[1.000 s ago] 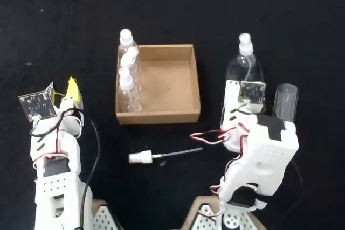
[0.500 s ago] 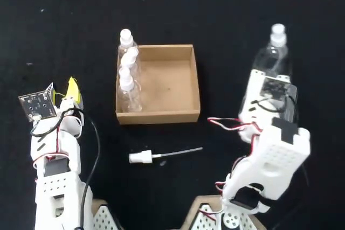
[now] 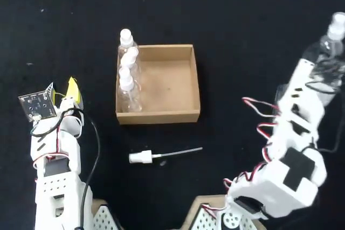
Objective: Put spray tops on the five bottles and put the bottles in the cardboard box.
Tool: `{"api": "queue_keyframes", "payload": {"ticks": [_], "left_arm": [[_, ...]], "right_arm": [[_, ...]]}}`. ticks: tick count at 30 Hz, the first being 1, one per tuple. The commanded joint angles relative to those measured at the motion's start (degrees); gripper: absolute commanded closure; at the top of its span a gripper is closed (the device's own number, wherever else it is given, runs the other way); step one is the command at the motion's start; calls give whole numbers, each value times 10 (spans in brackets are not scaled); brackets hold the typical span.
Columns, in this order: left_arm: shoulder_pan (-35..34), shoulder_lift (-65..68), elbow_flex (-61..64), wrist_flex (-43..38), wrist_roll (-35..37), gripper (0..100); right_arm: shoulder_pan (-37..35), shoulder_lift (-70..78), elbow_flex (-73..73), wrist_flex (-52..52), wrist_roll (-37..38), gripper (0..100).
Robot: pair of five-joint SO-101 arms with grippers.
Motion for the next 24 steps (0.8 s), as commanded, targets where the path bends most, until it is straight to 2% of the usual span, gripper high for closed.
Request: {"api": "queue_keyframes", "payload": {"ticks": [1,7,10,13,18,24], "left_arm": [[-2,-6,-8,-13,2,902],[-2,-6,-6,-13,2,902],[-2,-5,-6,-13,2,902],[-2,-5,-6,-13,2,902],[-1,-5,-7,-13,2,902],[-1,-5,-7,-13,2,902]], "right_arm": [[55,-25,-36,31,2,986],[91,87,-74,-5,3,986],[113,171,-95,-85,2,987],[132,229,-95,-187,-36,987],[142,262,-68,-271,-46,987],[139,265,-46,-287,-46,986]]}}
